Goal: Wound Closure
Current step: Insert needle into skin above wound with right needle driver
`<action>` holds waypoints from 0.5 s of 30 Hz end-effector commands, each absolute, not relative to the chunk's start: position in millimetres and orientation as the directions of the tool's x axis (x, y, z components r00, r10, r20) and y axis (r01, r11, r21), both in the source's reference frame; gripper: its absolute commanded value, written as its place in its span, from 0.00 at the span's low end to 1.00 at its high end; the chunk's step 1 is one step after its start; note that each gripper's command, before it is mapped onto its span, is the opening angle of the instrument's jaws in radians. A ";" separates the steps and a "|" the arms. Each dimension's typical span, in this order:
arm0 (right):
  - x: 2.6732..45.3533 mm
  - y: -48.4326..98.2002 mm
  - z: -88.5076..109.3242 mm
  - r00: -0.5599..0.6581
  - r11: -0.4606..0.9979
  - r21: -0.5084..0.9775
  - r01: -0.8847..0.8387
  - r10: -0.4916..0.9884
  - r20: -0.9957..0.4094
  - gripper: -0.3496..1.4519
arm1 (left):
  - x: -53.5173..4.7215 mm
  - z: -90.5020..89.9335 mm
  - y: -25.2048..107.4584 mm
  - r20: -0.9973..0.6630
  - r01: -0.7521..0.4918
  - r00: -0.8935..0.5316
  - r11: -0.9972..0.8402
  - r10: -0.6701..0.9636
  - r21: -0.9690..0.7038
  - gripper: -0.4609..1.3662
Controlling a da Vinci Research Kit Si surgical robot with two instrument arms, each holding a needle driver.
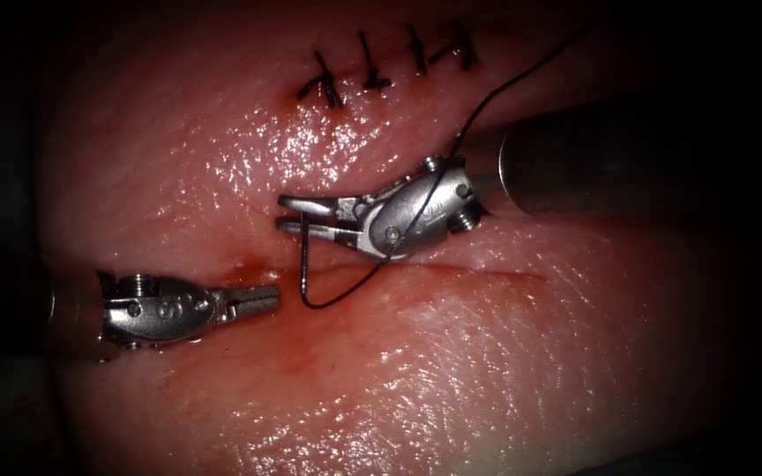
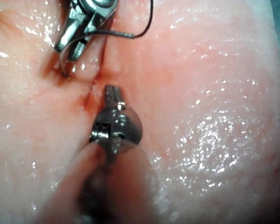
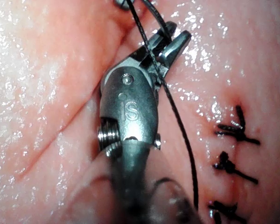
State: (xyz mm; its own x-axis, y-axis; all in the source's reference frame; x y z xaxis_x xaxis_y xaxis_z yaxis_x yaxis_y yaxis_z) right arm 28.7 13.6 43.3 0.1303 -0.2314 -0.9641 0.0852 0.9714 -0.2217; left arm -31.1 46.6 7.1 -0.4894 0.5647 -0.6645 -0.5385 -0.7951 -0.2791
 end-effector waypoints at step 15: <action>29.1 15.6 42.1 0.144 0.987 -0.154 0.054 -0.160 -0.977 0.00 | -31.2 7.4 46.3 -0.663 -0.538 -0.489 -0.795 0.567 -0.282 0.06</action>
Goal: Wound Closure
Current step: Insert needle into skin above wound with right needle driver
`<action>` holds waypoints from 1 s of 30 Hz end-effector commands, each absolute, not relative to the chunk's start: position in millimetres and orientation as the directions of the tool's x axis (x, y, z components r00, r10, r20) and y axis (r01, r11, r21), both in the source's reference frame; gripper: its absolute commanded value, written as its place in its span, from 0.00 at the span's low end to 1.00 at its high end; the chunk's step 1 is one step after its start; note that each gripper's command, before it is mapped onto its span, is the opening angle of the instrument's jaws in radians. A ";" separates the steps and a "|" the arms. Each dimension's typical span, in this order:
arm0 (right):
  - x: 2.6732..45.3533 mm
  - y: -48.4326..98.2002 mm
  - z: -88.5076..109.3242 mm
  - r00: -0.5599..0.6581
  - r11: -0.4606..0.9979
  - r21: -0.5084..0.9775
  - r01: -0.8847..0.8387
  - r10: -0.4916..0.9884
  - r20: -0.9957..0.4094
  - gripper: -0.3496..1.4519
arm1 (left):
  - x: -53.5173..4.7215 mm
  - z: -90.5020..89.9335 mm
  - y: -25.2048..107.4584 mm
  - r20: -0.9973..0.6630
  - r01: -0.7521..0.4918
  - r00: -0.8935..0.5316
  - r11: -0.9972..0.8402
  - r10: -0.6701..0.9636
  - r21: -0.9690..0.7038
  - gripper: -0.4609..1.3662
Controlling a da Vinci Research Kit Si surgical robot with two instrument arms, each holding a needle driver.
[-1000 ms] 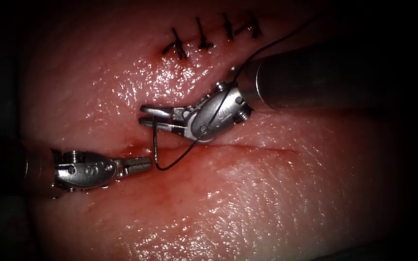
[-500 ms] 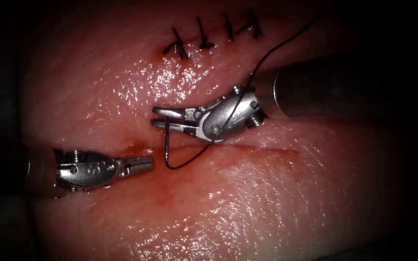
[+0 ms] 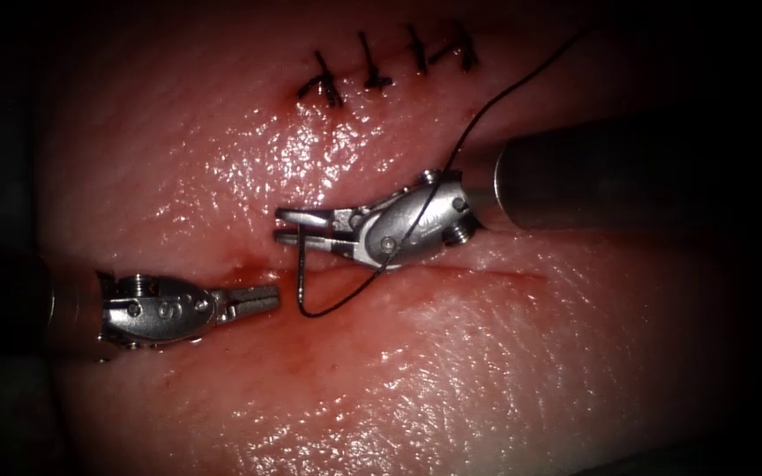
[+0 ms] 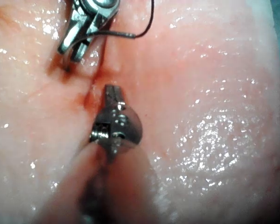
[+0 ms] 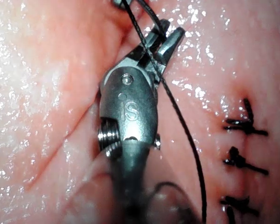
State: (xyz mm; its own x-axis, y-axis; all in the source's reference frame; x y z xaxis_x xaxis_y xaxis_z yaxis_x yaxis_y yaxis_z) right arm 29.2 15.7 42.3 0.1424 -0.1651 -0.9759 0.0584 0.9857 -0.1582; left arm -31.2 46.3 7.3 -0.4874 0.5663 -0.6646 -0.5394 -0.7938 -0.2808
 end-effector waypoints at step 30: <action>32.8 23.7 36.8 0.135 0.997 0.075 -0.020 0.077 -0.988 0.00 | -31.8 10.6 42.9 -0.627 -0.520 -0.500 -0.786 0.598 -0.335 0.06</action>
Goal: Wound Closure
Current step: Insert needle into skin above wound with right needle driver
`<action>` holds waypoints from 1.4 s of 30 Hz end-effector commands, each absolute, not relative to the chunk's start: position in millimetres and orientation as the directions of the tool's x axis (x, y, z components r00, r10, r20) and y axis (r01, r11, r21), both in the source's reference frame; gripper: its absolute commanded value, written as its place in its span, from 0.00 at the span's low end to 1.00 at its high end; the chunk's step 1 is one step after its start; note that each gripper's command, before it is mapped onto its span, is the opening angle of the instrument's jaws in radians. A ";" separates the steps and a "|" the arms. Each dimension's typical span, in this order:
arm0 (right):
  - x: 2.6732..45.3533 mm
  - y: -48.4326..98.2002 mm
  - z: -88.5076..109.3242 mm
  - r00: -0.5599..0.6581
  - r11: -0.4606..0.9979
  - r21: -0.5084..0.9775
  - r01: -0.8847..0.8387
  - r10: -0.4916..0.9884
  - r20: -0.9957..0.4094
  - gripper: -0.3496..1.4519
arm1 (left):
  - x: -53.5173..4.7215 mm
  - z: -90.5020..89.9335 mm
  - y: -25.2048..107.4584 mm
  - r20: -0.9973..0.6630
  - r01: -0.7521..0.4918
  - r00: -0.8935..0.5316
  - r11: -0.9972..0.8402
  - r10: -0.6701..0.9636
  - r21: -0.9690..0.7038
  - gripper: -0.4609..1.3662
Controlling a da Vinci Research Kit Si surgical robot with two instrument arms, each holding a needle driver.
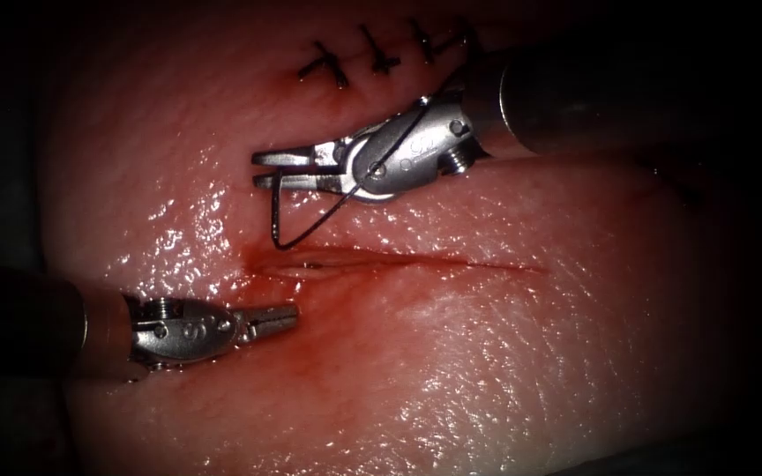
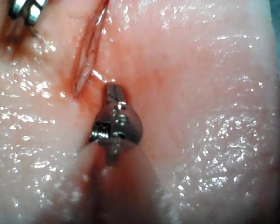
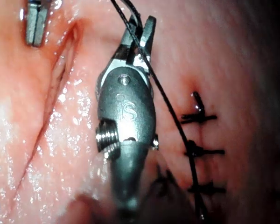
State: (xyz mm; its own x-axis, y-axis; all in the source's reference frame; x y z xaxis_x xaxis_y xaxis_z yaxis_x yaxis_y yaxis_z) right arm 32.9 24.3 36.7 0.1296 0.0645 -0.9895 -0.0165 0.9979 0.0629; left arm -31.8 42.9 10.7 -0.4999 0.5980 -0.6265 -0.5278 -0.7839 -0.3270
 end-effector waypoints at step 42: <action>32.9 19.0 40.2 0.240 0.273 0.944 -0.187 0.944 -0.226 0.00 | -31.1 9.9 44.1 -0.620 -0.511 -0.498 -0.783 0.606 -0.355 0.06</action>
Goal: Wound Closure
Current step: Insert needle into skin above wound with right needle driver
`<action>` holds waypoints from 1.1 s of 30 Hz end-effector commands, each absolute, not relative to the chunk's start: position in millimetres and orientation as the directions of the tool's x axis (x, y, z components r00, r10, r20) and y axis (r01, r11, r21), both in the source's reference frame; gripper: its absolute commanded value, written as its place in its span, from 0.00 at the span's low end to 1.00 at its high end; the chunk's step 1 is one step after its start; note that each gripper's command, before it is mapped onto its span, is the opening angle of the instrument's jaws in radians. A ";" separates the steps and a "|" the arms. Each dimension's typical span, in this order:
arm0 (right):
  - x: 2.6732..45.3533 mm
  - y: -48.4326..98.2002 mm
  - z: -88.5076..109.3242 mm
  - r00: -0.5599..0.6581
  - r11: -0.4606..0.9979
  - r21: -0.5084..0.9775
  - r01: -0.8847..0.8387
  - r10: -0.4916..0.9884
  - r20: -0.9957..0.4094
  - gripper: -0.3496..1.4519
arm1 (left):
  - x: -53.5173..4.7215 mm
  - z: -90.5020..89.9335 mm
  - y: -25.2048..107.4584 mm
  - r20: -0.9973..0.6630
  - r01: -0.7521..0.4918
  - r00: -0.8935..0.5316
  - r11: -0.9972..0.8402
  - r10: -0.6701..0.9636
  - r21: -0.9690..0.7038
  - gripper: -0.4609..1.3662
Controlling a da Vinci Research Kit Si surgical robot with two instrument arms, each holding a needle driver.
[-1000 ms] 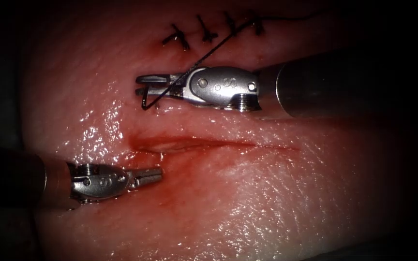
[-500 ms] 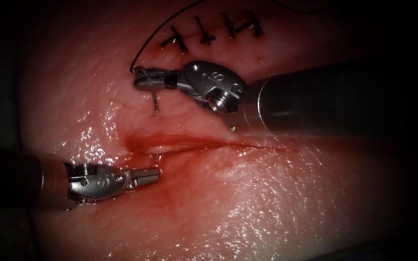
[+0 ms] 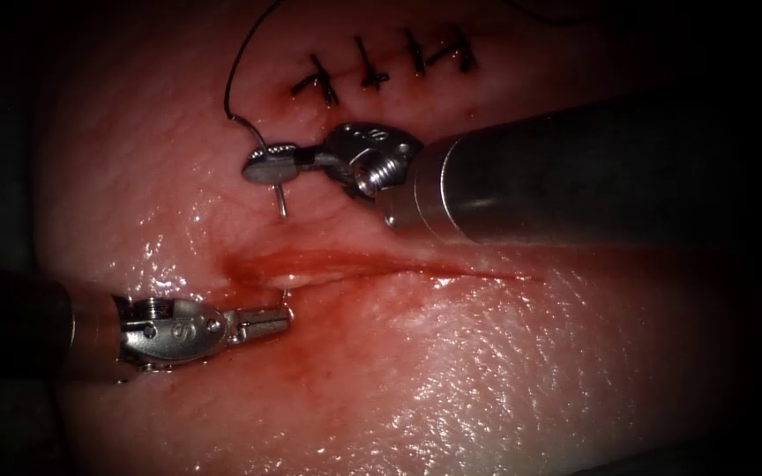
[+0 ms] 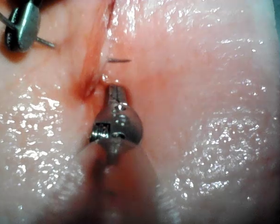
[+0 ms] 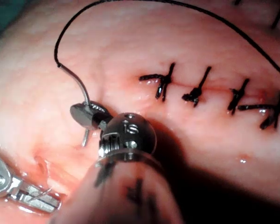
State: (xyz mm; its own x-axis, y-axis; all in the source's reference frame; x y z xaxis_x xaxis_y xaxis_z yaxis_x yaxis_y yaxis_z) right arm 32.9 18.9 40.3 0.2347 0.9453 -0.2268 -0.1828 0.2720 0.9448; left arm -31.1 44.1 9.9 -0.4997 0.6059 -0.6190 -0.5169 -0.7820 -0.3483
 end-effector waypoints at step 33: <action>31.5 23.6 40.0 0.188 0.781 0.608 -0.143 0.624 -0.758 0.97 | -30.3 9.9 44.0 -0.621 -0.515 -0.500 -0.783 0.604 -0.348 0.06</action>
State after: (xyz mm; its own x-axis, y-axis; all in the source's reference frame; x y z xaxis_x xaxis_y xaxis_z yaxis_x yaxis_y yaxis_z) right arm 31.8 23.7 39.7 0.1865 0.6199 -0.7622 -0.1456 0.7847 0.6025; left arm -30.3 44.0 9.8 -0.4994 0.6043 -0.6208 -0.5205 -0.7821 -0.3426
